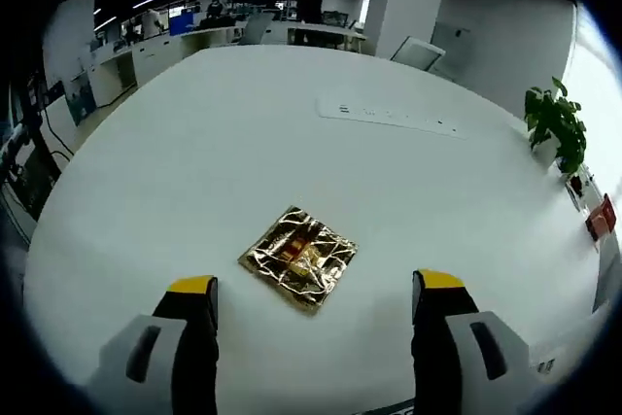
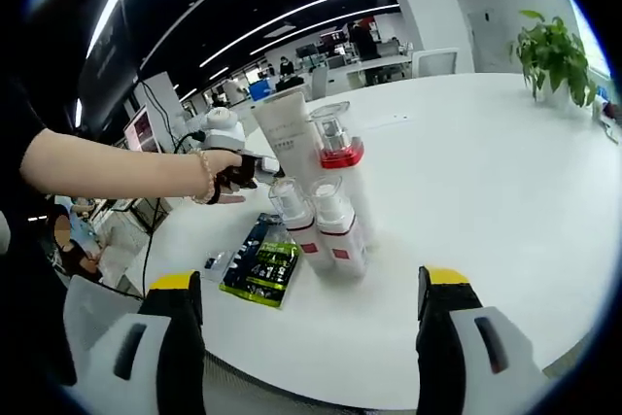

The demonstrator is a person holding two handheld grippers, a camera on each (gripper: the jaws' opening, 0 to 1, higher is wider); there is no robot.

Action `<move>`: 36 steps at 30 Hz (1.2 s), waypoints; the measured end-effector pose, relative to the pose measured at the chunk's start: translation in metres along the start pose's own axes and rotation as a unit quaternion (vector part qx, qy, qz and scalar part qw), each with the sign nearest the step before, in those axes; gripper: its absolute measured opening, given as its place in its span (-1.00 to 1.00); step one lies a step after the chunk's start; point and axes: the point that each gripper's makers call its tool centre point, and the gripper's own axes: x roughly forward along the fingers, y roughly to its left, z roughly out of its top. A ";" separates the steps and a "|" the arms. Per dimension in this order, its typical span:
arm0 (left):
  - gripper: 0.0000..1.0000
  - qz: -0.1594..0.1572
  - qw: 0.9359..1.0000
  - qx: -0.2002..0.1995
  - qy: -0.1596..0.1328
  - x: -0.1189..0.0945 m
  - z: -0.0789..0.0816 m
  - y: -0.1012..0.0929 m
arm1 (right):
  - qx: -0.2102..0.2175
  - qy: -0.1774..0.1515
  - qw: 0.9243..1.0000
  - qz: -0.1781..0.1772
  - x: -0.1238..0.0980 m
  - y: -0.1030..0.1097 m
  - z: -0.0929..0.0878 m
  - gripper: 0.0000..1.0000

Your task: Arrange the skincare products in the storage area until every visible bottle or jar stands upright without overlapping.

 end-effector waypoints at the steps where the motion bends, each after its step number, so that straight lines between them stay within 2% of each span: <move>1: 0.40 0.008 1.000 0.002 -0.009 -0.001 0.003 0.003 | 0.000 0.000 1.000 -0.001 0.000 -0.001 0.000 0.81; 6: 0.37 0.025 1.000 -0.001 -0.019 0.005 0.011 0.003 | 0.001 0.001 1.000 -0.006 0.000 -0.003 -0.001 0.79; 8: 0.37 0.032 0.999 -0.003 -0.019 0.018 0.020 0.001 | 0.000 0.003 1.000 -0.006 0.000 -0.003 -0.001 0.79; 11: 0.34 0.043 0.999 0.005 -0.019 0.014 0.014 0.002 | -0.001 0.004 1.000 -0.007 0.001 -0.004 -0.001 0.79; 13: 0.26 0.051 0.998 0.021 -0.011 0.014 0.013 0.005 | 0.000 0.005 1.000 -0.007 0.001 -0.004 -0.001 0.79; 17: 0.22 0.055 0.998 0.039 -0.010 0.021 0.015 0.009 | 0.006 0.003 1.000 -0.009 0.001 -0.006 -0.001 0.79; 20: 0.18 0.050 0.997 0.048 -0.017 0.036 0.022 0.012 | 0.008 0.002 1.000 -0.009 0.001 -0.006 -0.001 0.78; 21: 0.13 0.045 0.997 0.058 -0.022 0.034 0.029 0.012 | 0.009 0.002 1.000 -0.009 0.001 -0.006 -0.001 0.78; 24: -0.09 0.034 0.997 0.070 -0.018 0.033 0.027 0.010 | 0.009 0.001 1.000 -0.008 0.000 -0.006 -0.001 0.78; 25: -0.14 0.022 0.996 0.081 -0.026 0.036 0.030 0.008 | 0.009 0.001 1.000 -0.008 0.000 -0.006 -0.001 0.78; 29: -0.20 0.012 0.997 0.076 -0.019 0.030 0.020 0.009 | 0.009 -0.001 1.000 -0.007 0.001 -0.005 -0.001 0.78; 35: -0.21 -0.015 0.993 0.111 -0.022 0.022 0.010 0.010 | 0.010 -0.003 1.000 -0.006 0.000 -0.005 0.000 0.78; 36: -0.29 -0.033 0.990 0.132 -0.030 0.021 0.010 0.009 | 0.010 -0.004 1.000 -0.005 0.000 -0.004 0.001 0.78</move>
